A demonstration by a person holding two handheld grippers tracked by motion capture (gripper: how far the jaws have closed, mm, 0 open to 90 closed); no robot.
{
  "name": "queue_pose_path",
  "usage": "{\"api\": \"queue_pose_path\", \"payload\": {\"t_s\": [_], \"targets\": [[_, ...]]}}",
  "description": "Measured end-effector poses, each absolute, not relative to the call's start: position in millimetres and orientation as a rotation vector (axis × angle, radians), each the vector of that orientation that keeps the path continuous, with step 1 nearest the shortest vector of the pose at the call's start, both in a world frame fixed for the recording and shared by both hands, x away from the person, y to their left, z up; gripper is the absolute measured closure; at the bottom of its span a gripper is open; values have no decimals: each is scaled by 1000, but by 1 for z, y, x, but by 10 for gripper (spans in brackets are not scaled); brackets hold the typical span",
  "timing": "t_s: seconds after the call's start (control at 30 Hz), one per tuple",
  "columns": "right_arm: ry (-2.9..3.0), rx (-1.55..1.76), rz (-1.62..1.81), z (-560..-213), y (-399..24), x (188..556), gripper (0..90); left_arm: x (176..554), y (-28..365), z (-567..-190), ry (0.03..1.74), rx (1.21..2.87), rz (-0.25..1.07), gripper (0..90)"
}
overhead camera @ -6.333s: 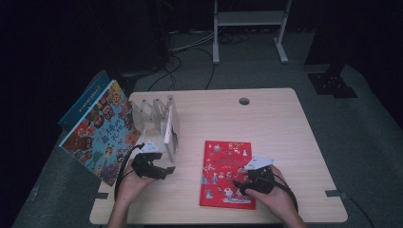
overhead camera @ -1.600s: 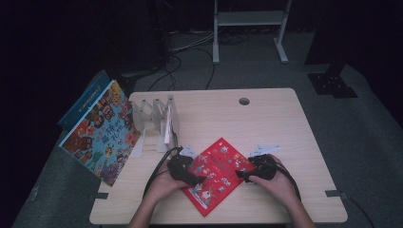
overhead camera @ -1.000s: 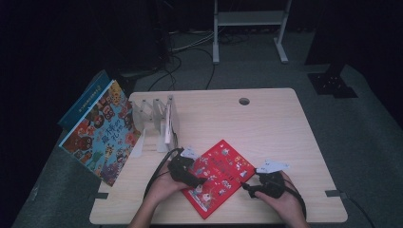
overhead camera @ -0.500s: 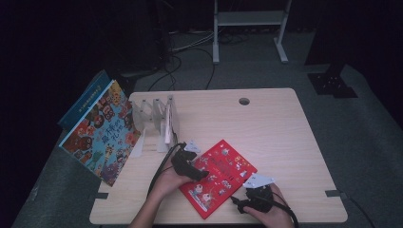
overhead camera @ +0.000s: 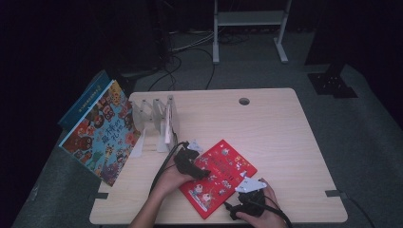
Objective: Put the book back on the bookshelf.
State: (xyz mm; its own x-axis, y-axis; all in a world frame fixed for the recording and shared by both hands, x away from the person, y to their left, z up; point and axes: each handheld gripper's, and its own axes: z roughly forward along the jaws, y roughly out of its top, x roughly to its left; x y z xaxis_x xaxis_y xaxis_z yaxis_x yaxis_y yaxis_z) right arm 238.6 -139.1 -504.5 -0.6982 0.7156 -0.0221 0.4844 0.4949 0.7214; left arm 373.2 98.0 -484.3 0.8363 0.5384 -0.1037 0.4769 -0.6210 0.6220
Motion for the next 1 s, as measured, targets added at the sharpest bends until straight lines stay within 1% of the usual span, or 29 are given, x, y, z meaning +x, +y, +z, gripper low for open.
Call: {"api": "queue_pose_path", "payload": {"t_s": [0.37,0.63,1.0], "targets": [[2384,1072,1027,-507,-136,239,0,377,91,-489,716,2334,116,0],[2366,1093,1034,-508,-135,238,0,372,84,-491,712,2307,136,0],[2361,1097,1035,-508,-135,238,0,362,79,-493,856,2244,198,0]]}}
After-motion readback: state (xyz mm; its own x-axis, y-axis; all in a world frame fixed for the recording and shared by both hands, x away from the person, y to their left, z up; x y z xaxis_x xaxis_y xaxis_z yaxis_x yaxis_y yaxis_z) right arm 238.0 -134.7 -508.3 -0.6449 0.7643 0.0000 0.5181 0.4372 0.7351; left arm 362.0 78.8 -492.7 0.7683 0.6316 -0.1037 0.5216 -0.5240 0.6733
